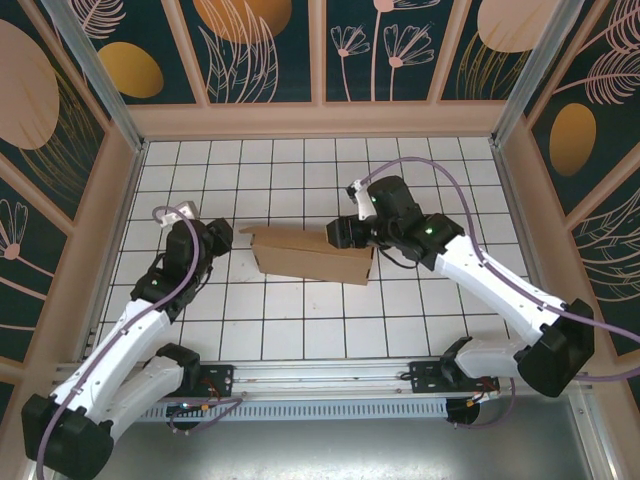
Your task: Fold the paper box
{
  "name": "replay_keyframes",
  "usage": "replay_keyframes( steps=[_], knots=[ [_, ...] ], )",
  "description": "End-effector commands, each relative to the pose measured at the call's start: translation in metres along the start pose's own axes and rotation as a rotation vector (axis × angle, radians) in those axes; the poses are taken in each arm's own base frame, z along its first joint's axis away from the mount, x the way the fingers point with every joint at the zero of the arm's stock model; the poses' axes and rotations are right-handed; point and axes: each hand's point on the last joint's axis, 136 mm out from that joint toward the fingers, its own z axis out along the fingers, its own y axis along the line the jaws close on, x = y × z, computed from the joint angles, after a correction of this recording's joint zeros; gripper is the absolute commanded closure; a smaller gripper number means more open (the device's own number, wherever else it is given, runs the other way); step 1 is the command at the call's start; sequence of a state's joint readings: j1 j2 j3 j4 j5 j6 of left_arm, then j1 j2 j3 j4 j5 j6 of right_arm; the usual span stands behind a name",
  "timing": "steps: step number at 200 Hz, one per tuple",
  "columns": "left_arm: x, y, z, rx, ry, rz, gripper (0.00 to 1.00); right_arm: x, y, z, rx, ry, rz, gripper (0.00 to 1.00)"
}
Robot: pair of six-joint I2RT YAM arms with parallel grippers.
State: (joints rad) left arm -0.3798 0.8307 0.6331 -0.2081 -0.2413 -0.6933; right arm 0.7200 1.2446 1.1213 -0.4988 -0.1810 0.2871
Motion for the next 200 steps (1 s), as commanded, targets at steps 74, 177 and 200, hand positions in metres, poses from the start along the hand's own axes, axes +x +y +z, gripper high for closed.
replay_keyframes(
  steps=[74, 177, 200],
  knots=[
    [-0.015, -0.046, -0.019, 0.143, -0.034, 0.558, 0.49, 0.037, -0.038, -0.056, 0.195, 0.016, -0.377, 0.36],
    [0.019, -0.071, -0.049, 0.351, 0.050, 1.136, 0.31, 0.030, -0.015, -0.093, 0.114, -0.118, -0.629, 0.39],
    [0.021, -0.053, -0.029, 0.244, 0.038, 1.226, 0.29, 0.029, -0.020, -0.096, 0.147, -0.143, -0.678, 0.40]
  ],
)
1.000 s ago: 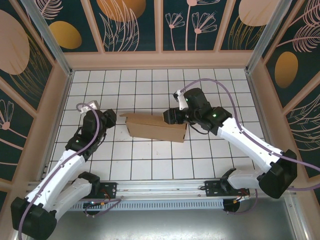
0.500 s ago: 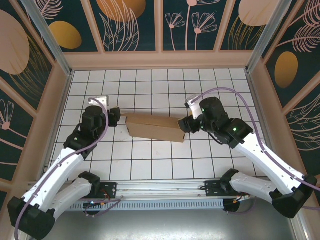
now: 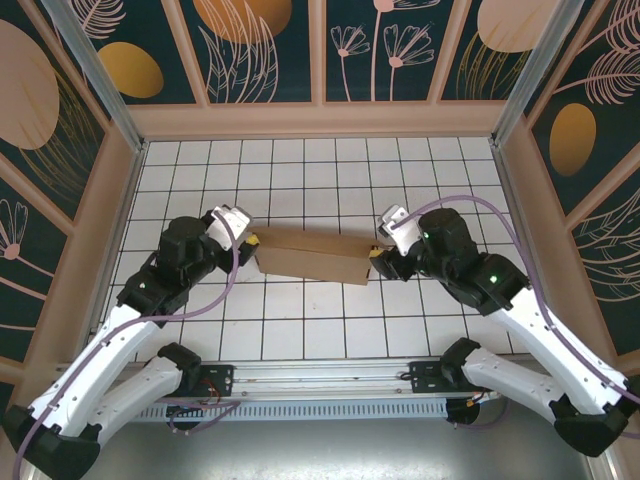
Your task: Fold the paper box
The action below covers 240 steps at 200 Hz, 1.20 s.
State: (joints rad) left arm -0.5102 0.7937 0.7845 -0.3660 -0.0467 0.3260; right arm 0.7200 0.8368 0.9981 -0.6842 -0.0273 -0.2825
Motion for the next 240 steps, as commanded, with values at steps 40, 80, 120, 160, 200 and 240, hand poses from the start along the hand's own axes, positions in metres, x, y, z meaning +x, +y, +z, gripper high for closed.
replay_keyframes(
  steps=[40, 80, 120, 160, 200, 240],
  knots=[
    [0.029, 0.011, 0.031, -0.046, 0.103, 0.109, 0.32, 0.007, -0.007, 0.005, 0.062, -0.038, -0.135, 0.39],
    [0.024, 0.020, 0.044, -0.047, 0.068, 0.038, 0.33, 0.010, -0.018, 0.021, 0.121, -0.046, -0.074, 0.36],
    [0.032, 0.006, 0.055, 0.033, 0.088, 0.028, 0.36, 0.009, -0.024, 0.034, 0.139, -0.036, -0.045, 0.34],
    [0.032, 0.005, 0.057, 0.033, 0.077, 0.007, 0.38, 0.012, -0.035, 0.050, 0.168, -0.031, 0.000, 0.34],
    [0.027, 0.005, 0.061, 0.041, 0.072, -0.013, 0.45, 0.021, -0.035, 0.058, 0.137, -0.015, 0.039, 0.40],
    [0.024, 0.001, 0.062, 0.060, 0.056, -0.032, 0.51, 0.031, -0.032, 0.063, 0.119, 0.011, 0.054, 0.41]
  ],
)
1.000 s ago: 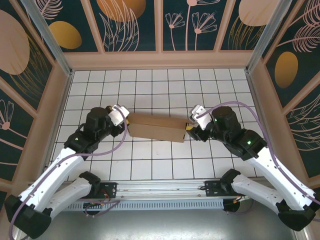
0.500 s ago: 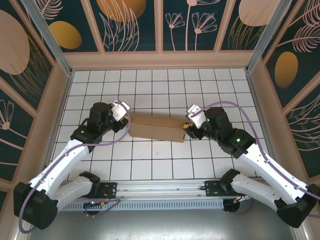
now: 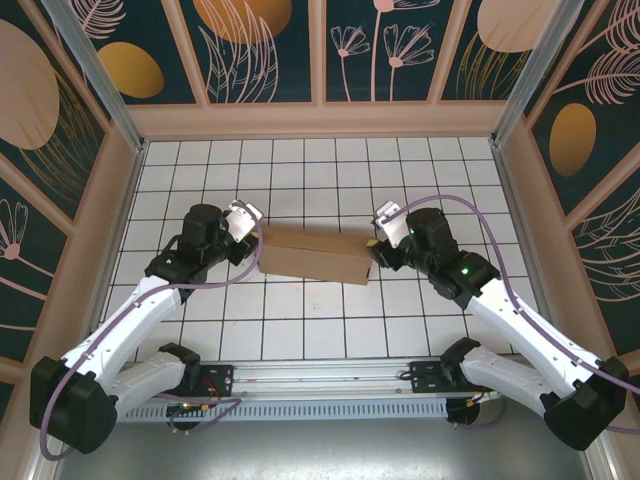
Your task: Fold the paper box
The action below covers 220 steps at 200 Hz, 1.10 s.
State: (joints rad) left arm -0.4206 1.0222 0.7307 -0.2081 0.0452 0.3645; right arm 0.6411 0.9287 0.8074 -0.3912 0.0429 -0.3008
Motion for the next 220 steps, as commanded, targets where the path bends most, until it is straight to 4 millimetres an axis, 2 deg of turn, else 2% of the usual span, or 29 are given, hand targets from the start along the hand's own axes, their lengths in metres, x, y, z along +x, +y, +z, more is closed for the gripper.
replay_keyframes(
  steps=[1, 32, 54, 82, 107, 129, 146, 156, 165, 220],
  knots=[
    [-0.015, 0.002, -0.001, 0.007, -0.057, -0.023, 0.51, 0.003, 0.002, 0.005, -0.016, -0.004, 0.027, 0.41],
    [-0.015, 0.000, 0.000, 0.021, -0.062, -0.031, 0.54, 0.001, 0.008, 0.004, -0.050, -0.004, 0.030, 0.42],
    [-0.018, -0.002, -0.002, 0.036, -0.072, -0.033, 0.54, -0.002, 0.007, -0.005, -0.045, -0.033, 0.020, 0.38],
    [-0.021, -0.006, -0.003, 0.062, -0.078, -0.033, 0.54, -0.007, 0.003, -0.021, -0.026, -0.081, -0.038, 0.39],
    [-0.028, -0.013, -0.006, 0.111, -0.095, -0.050, 0.51, -0.005, -0.001, -0.034, -0.007, -0.077, -0.197, 0.40],
    [-0.039, -0.014, -0.011, 0.127, -0.127, -0.067, 0.48, 0.016, 0.006, -0.035, -0.054, -0.039, -0.423, 0.42],
    [-0.051, -0.008, -0.019, 0.108, -0.166, -0.102, 0.46, 0.026, 0.009, -0.032, -0.071, -0.047, -0.515, 0.43],
    [-0.057, -0.005, -0.024, 0.096, -0.189, -0.123, 0.45, 0.022, 0.012, -0.032, -0.092, -0.088, -0.518, 0.44],
    [-0.063, -0.002, -0.029, 0.083, -0.210, -0.139, 0.45, 0.022, 0.005, -0.029, -0.086, -0.105, -0.484, 0.45],
    [-0.085, 0.006, -0.061, 0.047, -0.335, -0.182, 0.45, 0.017, 0.003, -0.019, -0.118, -0.143, -0.392, 0.48]
  ],
)
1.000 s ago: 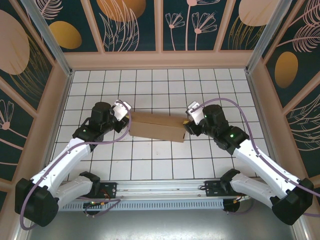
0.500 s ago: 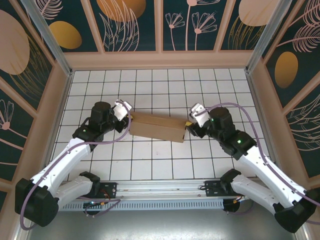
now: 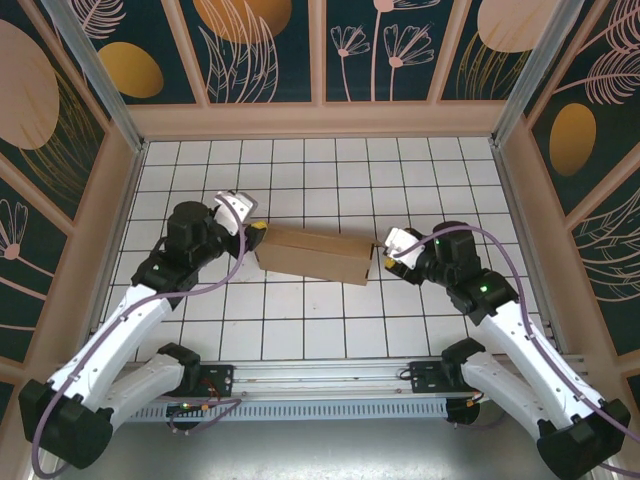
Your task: Fold the paper box
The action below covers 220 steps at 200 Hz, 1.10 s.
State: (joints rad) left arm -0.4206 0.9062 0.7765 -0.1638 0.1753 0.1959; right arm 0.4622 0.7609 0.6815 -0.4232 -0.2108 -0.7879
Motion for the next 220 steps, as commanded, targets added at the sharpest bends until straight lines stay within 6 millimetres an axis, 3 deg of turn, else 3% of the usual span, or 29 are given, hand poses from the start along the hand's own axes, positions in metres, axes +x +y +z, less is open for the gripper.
replay_keyframes(
  steps=[1, 56, 131, 171, 220],
  knots=[
    [-0.031, 0.004, -0.014, -0.017, -0.105, -0.032, 0.45, -0.016, -0.002, 0.002, -0.016, -0.084, -0.006, 0.48],
    [-0.038, 0.000, -0.022, -0.011, -0.138, -0.028, 0.45, -0.014, -0.001, 0.015, -0.053, -0.068, 0.020, 0.51],
    [-0.038, 0.002, -0.024, -0.041, -0.136, -0.009, 0.46, -0.015, -0.006, 0.029, -0.056, -0.064, 0.040, 0.66],
    [-0.041, 0.002, -0.023, -0.045, -0.132, -0.003, 0.48, -0.018, -0.008, 0.029, -0.057, -0.064, 0.040, 0.76],
    [-0.038, 0.000, -0.020, -0.041, -0.124, 0.002, 0.48, -0.022, -0.008, 0.025, -0.064, -0.070, 0.047, 0.76]
  ],
)
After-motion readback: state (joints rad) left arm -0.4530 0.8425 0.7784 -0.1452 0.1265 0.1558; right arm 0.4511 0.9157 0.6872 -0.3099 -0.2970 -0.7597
